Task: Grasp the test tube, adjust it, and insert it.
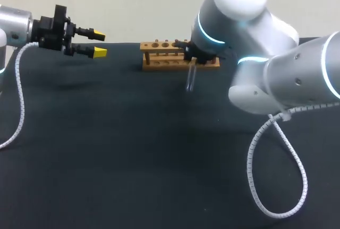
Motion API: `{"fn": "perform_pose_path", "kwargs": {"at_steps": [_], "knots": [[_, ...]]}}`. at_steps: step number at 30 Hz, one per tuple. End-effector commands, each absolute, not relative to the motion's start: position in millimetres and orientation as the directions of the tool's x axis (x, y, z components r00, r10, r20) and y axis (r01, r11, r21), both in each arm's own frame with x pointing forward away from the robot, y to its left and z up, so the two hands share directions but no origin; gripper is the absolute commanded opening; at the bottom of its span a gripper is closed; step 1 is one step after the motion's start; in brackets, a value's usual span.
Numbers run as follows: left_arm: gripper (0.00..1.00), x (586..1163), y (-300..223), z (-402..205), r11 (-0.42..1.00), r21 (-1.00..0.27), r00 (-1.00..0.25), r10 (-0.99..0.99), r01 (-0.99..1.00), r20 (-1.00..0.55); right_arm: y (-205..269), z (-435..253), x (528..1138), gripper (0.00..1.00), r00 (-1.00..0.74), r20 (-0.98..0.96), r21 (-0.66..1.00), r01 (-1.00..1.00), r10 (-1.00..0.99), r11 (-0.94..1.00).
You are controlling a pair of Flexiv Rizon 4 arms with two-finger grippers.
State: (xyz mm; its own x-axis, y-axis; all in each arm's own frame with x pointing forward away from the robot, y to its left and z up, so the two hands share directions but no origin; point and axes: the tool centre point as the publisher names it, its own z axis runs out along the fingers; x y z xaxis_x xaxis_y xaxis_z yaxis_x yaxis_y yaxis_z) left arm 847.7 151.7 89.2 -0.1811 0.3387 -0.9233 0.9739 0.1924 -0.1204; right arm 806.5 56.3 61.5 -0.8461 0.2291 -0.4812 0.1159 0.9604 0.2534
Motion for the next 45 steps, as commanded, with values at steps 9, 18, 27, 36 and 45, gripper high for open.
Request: {"fn": "perform_pose_path", "kwargs": {"at_steps": [9,18,27,36,45], "knots": [[1.00,847,152,88,0.192,-0.118,-0.178,0.337,0.974,-0.924,45,83,785,0.00,-0.585,-0.748,0.328,0.085,0.314,0.941],[1.00,847,152,88,0.192,-0.118,-0.178,0.337,0.974,-0.924,36,92,782,0.00,-0.422,-0.867,0.268,0.056,0.266,0.962],[1.00,847,152,88,0.192,-0.118,-0.178,0.337,0.974,-0.924,33,96,781,0.00,-0.372,-0.887,0.276,0.045,0.273,0.960],[1.00,847,152,88,0.192,-0.118,-0.178,0.337,0.974,-0.924,32,96,781,0.00,-0.352,-0.891,0.289,0.047,0.286,0.956],[1.00,847,152,88,0.192,-0.118,-0.178,0.337,0.974,-0.924,32,96,781,0.00,-0.352,-0.891,0.289,0.047,0.286,0.956]]}}
